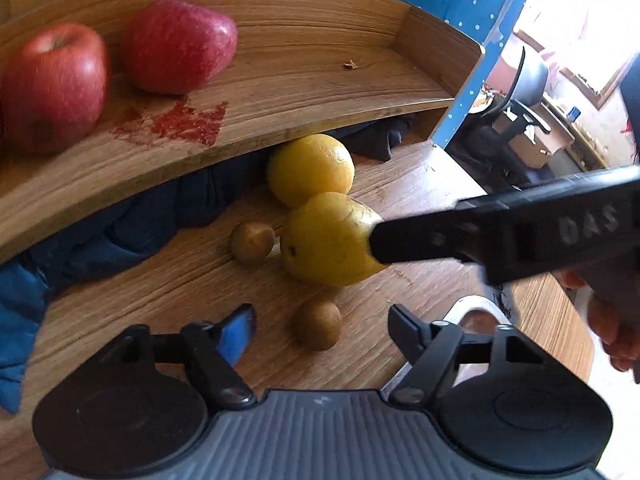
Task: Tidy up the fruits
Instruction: 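Move both tools back toward the fruit under the shelf, then grasp a yellow pear with the right tool while the left tool grasps a small brown fruit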
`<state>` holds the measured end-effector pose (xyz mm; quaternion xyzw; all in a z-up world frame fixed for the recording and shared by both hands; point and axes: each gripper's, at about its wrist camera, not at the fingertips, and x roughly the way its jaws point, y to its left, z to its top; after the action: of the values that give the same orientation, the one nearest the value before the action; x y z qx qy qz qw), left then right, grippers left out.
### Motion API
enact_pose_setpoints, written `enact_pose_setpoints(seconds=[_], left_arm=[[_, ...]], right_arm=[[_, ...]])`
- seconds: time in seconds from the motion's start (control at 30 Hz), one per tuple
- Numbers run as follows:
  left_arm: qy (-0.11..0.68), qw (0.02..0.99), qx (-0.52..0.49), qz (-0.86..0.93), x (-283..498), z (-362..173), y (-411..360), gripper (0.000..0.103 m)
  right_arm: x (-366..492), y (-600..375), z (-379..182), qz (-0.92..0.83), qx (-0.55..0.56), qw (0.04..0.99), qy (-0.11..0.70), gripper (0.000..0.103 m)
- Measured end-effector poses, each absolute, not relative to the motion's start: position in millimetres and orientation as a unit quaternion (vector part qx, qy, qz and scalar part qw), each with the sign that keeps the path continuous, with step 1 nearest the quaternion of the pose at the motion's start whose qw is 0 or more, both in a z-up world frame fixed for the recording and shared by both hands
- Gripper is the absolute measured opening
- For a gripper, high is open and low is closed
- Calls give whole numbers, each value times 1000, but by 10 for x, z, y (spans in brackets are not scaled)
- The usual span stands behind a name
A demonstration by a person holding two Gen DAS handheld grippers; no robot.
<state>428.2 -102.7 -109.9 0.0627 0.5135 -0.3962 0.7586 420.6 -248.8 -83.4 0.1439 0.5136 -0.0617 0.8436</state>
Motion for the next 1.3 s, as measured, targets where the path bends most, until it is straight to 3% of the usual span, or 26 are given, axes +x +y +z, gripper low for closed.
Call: enact_pose_setpoints(seconds=[0.4,0.57,0.8,0.93,1.3], left_arm=[[495,789,57,-359,4227,-1141,-1031,43],[496,786,56,-364,4205,-1139,-1030,43],[497,783,63,-368,4160,-1131,-1048,38],[501,783,66,-363,4149,-1117,-1037,29],[509,785,62,-349,4034,-1044,-990,28]], right_arm=[[4496,-2349,-1061,-48,149,830,535,89],[4575,-2266,-1125,-29,148,828,540,87],[4552,-2258,-1187,-54,143,826,542,70],[4496,-2268,-1189,-63,153,832,530,69],[4134,-2392,-1072,-78,204,849,481,68]])
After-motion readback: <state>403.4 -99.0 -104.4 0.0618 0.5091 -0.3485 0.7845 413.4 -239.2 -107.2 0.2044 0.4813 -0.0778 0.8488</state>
